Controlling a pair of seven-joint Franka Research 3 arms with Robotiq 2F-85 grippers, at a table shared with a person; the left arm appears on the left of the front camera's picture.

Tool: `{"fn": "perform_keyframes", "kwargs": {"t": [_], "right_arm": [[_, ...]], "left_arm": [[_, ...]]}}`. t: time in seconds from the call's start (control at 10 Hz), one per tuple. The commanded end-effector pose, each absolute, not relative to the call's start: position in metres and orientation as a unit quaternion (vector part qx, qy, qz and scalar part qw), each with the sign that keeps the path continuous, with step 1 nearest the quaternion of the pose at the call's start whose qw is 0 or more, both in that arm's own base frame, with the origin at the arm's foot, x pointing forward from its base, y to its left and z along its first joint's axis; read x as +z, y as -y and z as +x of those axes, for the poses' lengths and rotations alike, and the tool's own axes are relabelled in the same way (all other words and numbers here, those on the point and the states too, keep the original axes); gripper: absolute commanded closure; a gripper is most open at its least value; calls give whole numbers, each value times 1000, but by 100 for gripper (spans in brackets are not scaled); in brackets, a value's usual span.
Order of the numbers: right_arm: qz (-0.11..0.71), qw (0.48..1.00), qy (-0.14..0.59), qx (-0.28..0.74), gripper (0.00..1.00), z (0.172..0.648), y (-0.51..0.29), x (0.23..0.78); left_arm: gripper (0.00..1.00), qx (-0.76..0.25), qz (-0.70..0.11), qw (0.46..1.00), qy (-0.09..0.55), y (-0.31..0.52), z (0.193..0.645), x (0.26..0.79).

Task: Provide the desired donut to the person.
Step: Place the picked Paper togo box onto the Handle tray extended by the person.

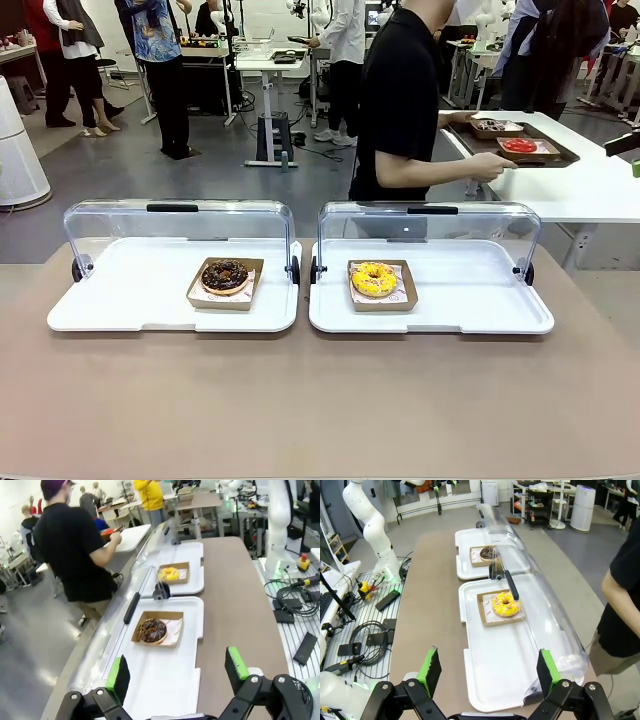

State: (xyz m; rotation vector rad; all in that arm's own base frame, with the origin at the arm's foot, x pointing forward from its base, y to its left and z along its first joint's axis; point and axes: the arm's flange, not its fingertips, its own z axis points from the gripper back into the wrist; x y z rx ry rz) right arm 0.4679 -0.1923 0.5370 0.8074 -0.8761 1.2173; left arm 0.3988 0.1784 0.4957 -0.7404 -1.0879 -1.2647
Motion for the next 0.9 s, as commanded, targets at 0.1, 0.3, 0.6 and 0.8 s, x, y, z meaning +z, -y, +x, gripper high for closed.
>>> {"fn": "perform_keyframes", "kwargs": {"t": [0.1, 0.3, 0.6, 0.8], "right_arm": [[360, 654, 387, 541, 0, 468, 191, 537], [360, 654, 387, 541, 0, 468, 191, 537], [360, 654, 387, 541, 0, 468, 191, 537], [360, 654, 387, 541, 0, 468, 191, 537]], "left_arm": [[0, -538, -294, 637, 468, -180, 400, 496], [0, -533, -289, 651, 457, -181, 406, 503], [0, -540, -295, 635, 468, -185, 405, 497], [0, -540, -295, 635, 468, -185, 405, 497]]}}
